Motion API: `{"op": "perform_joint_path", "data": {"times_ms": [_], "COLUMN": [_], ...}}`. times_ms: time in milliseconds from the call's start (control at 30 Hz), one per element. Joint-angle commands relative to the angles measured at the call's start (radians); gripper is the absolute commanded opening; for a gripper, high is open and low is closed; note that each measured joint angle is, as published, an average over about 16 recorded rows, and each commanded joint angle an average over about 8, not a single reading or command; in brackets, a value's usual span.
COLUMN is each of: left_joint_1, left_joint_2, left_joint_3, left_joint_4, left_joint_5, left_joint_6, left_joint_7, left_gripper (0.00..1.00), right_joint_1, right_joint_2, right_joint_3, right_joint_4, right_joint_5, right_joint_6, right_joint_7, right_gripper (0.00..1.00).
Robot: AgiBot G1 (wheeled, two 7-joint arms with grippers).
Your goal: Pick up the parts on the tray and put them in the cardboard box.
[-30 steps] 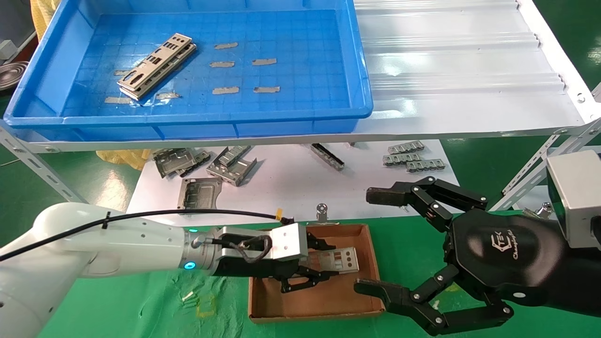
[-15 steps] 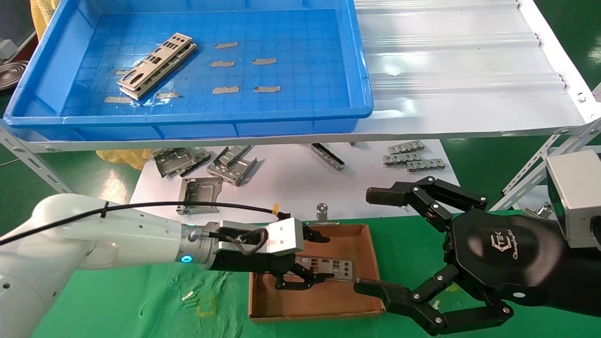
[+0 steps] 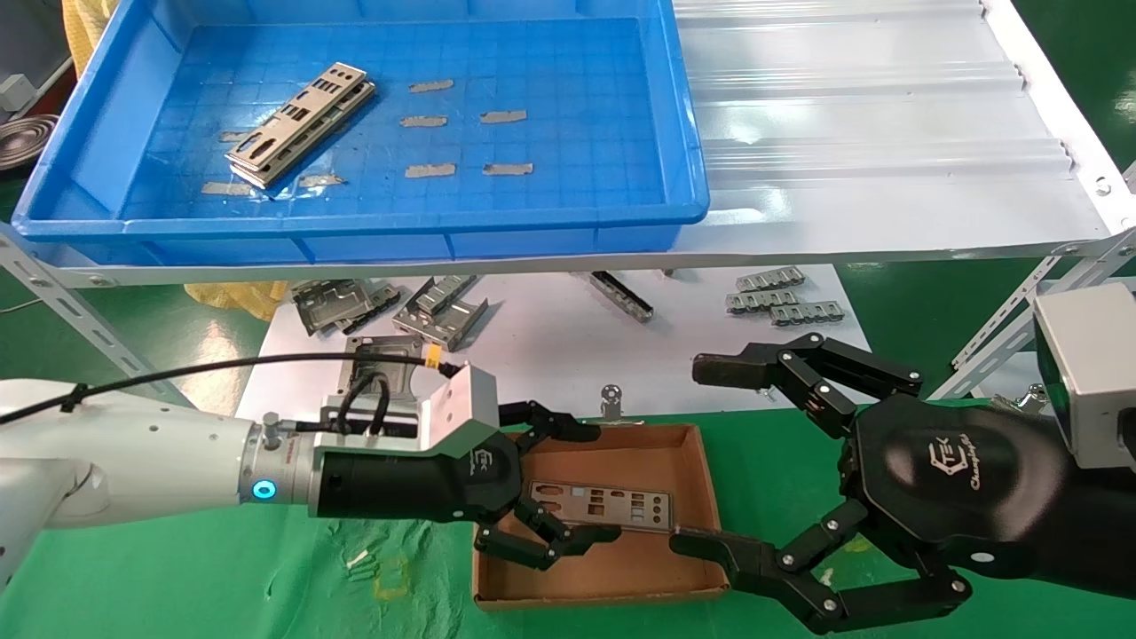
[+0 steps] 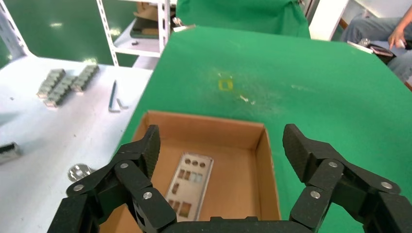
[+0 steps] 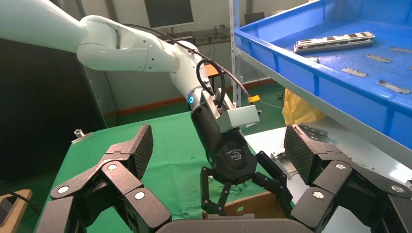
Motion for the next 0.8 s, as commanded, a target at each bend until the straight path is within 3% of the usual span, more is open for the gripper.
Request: {"op": "perform_joint_path", "data": {"times_ms": [33,267,800], "left_joint_1": [0.001,0.013,0.113], "left_joint_2": [-0.008,-0.018,-0.169], "left_joint_3": [-0.006,-0.013,-0.127], "left_joint_4": [0.007,-0.024,-0.261], "left_joint_5": [-0.014,-0.011,-0.105], "left_joint_6": [0.017,0.004,0.014], "left_joint_7": [-0.004,-0.014,-0.139], "left_gripper": [1.00,1.00,1.00], "right_joint_1": [0.000,0.000,0.000], "right_joint_2": [0.000,0.000,0.000], "right_joint_3": [0.000,0.000,0.000], "right_joint_4": [0.000,0.000,0.000], "right_joint_5": [0.000,0.000,0.000], "right_joint_6": [0.000,0.000,0.000], "right_joint_7": [0.000,0.000,0.000], "right_gripper": [1.00,1.00,1.00]}}
